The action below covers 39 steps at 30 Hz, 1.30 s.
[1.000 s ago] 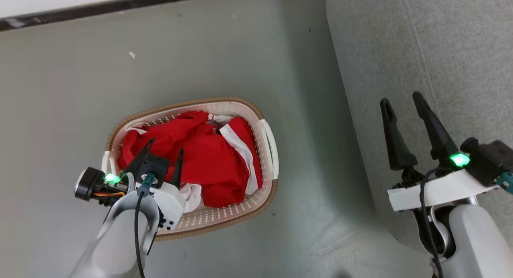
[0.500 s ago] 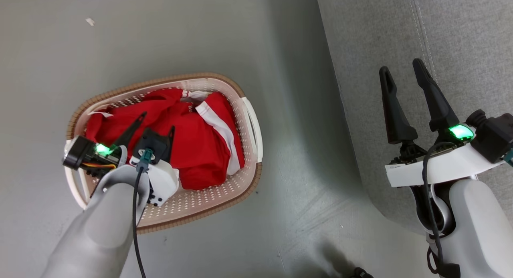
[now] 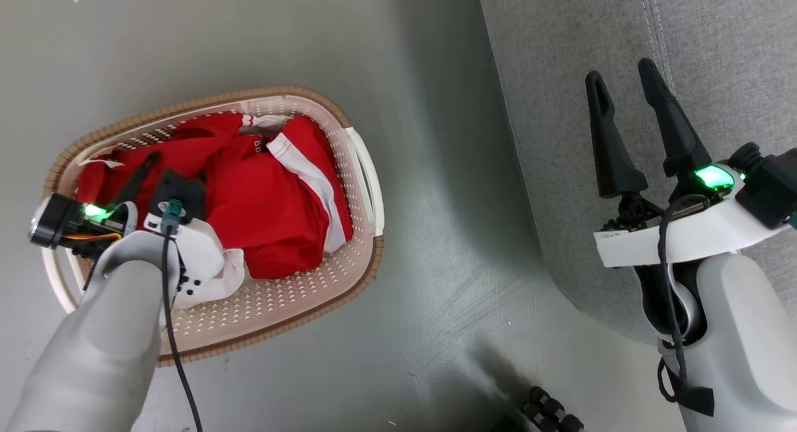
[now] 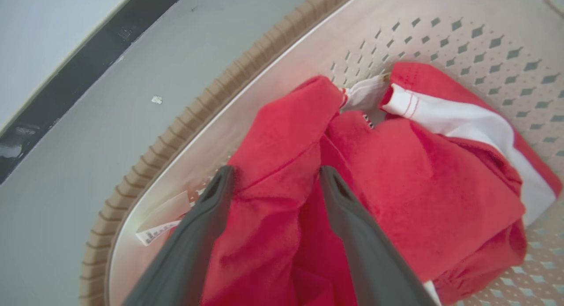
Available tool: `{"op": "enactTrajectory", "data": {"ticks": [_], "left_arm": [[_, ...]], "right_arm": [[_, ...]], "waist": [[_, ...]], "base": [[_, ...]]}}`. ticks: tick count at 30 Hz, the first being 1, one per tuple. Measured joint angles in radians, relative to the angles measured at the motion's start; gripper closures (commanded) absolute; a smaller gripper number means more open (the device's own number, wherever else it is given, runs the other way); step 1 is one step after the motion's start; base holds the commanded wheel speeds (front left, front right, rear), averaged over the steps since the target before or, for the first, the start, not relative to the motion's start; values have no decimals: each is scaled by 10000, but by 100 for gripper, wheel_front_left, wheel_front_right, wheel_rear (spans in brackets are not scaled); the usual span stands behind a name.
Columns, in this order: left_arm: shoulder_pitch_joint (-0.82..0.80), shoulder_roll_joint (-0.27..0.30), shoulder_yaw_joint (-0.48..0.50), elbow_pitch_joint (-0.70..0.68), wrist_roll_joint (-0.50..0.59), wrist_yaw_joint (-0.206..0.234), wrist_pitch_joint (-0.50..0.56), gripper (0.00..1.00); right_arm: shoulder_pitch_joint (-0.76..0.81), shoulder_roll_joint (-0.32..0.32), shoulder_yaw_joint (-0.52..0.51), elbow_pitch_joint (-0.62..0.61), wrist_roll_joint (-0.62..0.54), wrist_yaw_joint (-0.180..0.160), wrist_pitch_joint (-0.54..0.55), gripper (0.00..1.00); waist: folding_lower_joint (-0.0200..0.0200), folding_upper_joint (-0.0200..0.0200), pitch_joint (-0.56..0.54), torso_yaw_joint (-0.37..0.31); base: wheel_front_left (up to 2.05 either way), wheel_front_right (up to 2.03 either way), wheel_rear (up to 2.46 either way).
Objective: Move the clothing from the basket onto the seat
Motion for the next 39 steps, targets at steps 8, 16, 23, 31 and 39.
{"op": "enactTrajectory", "data": {"ticks": [8,16,23,31,39], "left_arm": [[-319,222,29,303,207,265,75,0],[-500,88,-82,543,267,334,46,100],[-500,-178,-38,529,21,232,-301,100],[-486,-397,-38,255,-155,-121,-642,100],[-489,-510,-146,-360,-270,-389,-805,100]], "right_arm": [[-240,0,194,56,169,0,-2,0],[-528,-2,203,165,245,0,-2,0],[-730,-2,165,297,245,2,-2,0],[-733,-6,127,591,215,2,-2,0],[-750,-8,71,895,-153,2,-4,0]], "waist": [[0,0,360,-172],[0,0,550,-209],[0,0,419,-122],[0,0,122,85],[0,0,-335,382]], "base": [[0,0,0],[0,0,0],[0,0,0],[0,0,0],[0,0,0]]}}
